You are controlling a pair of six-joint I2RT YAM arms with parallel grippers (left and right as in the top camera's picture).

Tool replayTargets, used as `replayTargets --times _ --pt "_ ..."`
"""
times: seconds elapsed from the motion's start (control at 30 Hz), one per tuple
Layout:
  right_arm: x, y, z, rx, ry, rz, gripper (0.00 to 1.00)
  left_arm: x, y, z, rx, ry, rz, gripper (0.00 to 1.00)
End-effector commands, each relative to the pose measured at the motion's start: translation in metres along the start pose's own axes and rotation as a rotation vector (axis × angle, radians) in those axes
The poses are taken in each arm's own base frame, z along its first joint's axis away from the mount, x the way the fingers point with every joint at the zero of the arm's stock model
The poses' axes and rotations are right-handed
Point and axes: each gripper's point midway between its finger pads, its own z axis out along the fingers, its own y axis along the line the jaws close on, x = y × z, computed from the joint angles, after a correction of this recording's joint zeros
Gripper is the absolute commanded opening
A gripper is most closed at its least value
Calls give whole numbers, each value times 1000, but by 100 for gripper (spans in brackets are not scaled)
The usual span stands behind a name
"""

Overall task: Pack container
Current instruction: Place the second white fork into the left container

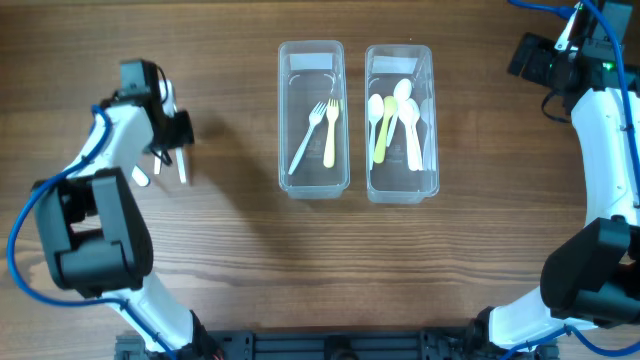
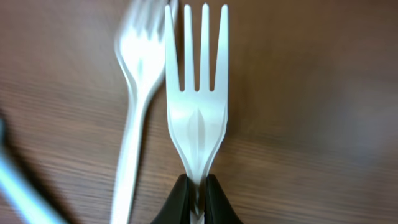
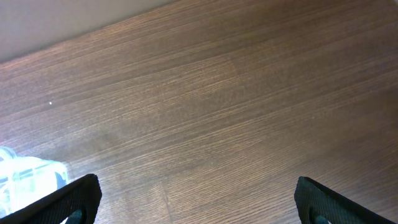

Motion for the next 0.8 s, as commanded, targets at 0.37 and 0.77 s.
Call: replayTargets --times 0.37,0.77 --pt "-11 -2 -9 11 -36 3 100 -62 -193 -160 402 -330 128 4" --pt "-11 -2 -9 11 -36 3 100 2 -282 -113 448 -153 256 4"
